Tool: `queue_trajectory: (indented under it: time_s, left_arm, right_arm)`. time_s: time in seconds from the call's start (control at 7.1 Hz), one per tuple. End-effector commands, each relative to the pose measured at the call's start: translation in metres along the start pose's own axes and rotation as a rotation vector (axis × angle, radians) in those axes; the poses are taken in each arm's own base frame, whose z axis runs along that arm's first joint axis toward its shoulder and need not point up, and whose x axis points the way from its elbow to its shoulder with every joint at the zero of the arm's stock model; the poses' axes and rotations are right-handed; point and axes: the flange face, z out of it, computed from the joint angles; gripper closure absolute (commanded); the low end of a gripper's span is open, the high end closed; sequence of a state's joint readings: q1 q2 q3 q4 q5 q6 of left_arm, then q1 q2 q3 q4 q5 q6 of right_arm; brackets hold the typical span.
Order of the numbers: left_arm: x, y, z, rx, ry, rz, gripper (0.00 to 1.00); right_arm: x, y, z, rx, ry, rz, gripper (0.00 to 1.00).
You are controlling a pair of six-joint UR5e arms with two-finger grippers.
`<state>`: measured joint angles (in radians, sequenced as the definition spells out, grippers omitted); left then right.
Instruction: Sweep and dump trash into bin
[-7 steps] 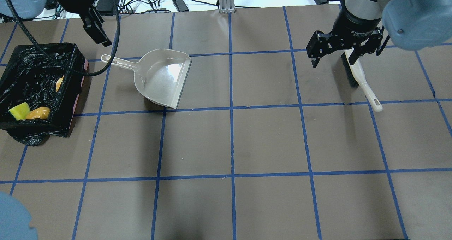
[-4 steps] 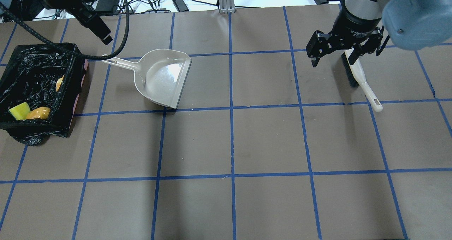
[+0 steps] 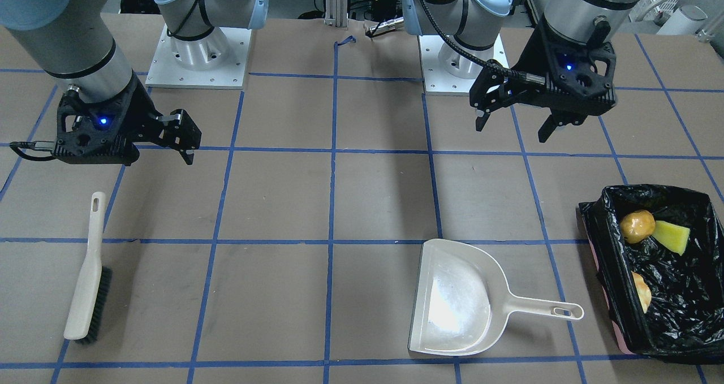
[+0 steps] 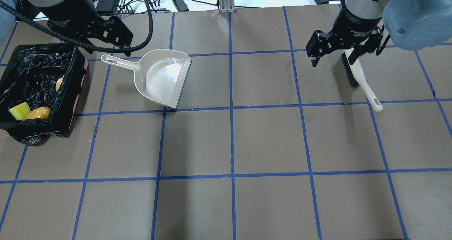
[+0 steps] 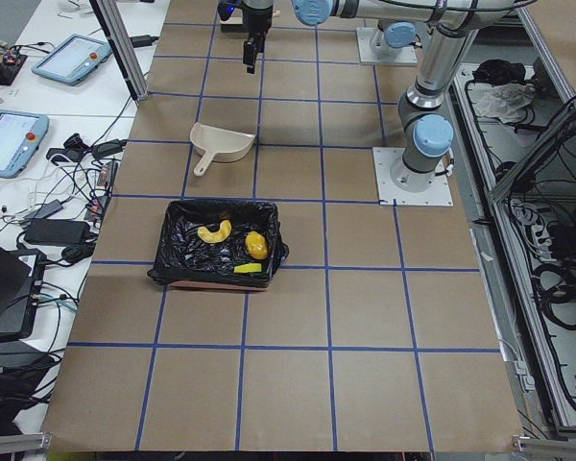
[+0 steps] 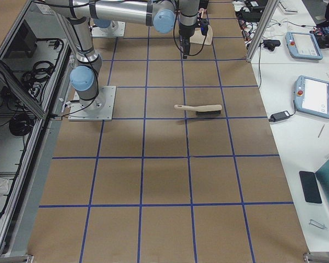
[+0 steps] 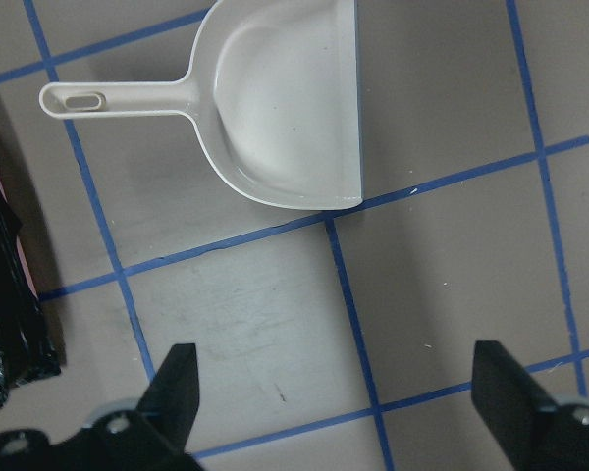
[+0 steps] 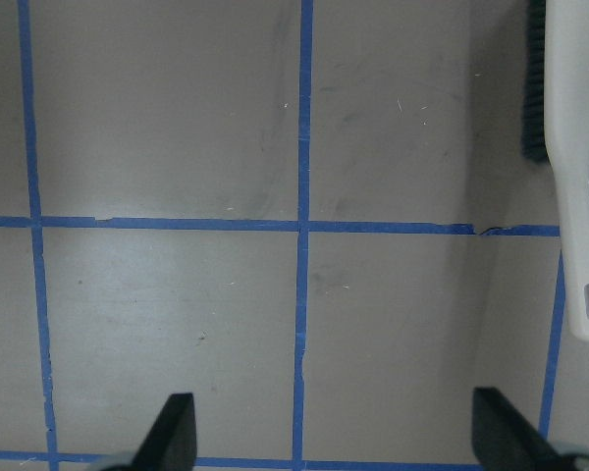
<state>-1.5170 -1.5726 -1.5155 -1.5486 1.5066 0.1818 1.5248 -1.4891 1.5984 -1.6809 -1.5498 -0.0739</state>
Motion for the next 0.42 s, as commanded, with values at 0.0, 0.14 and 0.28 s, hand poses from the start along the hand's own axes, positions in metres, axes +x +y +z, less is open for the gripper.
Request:
queue_trajectory:
  time_s: [0.0, 0.14, 0.28]
  left_arm:
    - [0.0062, 0.0249, 0.0089, -0.021, 0.018, -0.059, 0.00]
    - [0.0050, 0.0270, 0.0076, -0.022, 0.001, -0.068, 0.00]
    - [0.0041, 0.0273, 0.0084, -0.025, -0.001, -0.070, 0.00]
  right_arm:
    - [-0.0001, 0.0002, -0.0001, -0.001, 0.000, -0.001, 0.00]
    - [-0.0002, 0.0001, -0.0003, 0.001, -0.002, -0.001, 0.00]
    - [-0.0002, 0.0002, -0.0001, -0.001, -0.002, -0.001, 0.00]
